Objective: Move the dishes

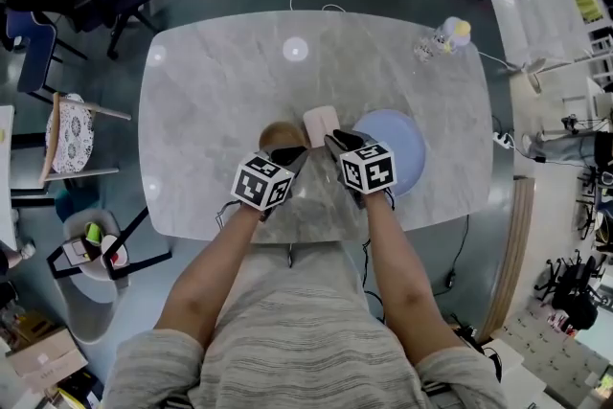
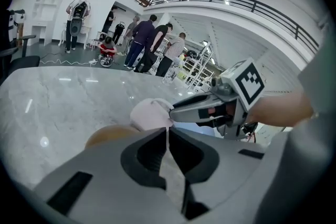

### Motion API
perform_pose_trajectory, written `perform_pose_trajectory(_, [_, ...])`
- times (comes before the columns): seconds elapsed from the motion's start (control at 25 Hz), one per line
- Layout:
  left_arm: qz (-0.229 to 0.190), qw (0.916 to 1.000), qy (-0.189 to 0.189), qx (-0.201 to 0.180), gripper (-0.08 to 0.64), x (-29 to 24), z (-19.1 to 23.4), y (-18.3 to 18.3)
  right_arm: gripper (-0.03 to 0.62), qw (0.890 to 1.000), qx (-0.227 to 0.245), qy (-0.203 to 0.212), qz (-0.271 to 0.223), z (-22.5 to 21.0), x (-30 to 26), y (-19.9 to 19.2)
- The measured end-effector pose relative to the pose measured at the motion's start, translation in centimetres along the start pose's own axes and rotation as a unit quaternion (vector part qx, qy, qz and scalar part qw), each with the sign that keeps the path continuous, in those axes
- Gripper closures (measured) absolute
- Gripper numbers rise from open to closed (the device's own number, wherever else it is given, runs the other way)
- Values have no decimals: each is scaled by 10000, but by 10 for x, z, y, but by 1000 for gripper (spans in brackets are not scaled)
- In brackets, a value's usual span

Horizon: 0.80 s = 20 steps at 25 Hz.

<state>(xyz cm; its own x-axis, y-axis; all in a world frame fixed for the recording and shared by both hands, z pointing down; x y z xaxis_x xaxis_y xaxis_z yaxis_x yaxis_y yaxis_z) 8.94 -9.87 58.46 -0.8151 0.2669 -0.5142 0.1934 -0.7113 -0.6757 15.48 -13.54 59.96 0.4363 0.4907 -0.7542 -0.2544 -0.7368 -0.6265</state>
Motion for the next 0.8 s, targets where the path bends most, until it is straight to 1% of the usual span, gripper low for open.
perform_pose_trajectory(0.16, [35,10000,19,-76,529,1,-1,-2,512,9967,634,-511,-33,0,-8,-2])
perform_pose_trajectory(0.32, [37,10000,25,-82,529,2,-2,-3,522,9914,1089,-714,122,-2,-10,-2])
perform_pose_trajectory(0.4, [32,10000,26,-90,529,3,-3,-2,525,9855,1464,-784,355,-1,-7,-1])
perform_pose_trajectory(0.48, [14,9999,33,-98,529,5,-3,0,526,9728,2033,-870,697,-2,-3,1])
perform_pose_trajectory(0.52, [0,9999,36,-98,529,5,-3,0,528,9633,2360,-909,896,-3,-2,1])
perform_pose_trajectory(0.56, [-17,9999,35,-93,529,7,-3,1,528,9513,2715,-942,1112,-4,-2,2])
perform_pose_trajectory(0.6, [-37,10000,32,-86,529,8,-3,1,528,9360,3106,-977,1338,-6,-2,2])
perform_pose_trajectory(0.64, [-57,9999,28,-81,529,9,-3,1,528,9171,3525,-1009,1566,-8,-2,2])
perform_pose_trajectory(0.68, [-76,9999,26,-77,529,10,-3,2,528,8953,3948,-1031,1788,-10,-3,2])
perform_pose_trajectory(0.8, [-103,9999,45,-87,529,11,-1,2,528,8243,5079,-1041,2275,-12,-7,4])
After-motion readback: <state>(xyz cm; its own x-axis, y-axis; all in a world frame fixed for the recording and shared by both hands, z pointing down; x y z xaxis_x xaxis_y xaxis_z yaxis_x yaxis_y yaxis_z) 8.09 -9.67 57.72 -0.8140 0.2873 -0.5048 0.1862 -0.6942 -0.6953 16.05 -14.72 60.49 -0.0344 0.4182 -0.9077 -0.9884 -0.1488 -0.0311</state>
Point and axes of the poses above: the fingertips, and each gripper's own axes: x backward along the fingers, z to its left, y out of its top, the point moved 1 cm from there along x, backward along the fingers, and after that the axes turned 6 degrees about -y, right-handed, at the moved point
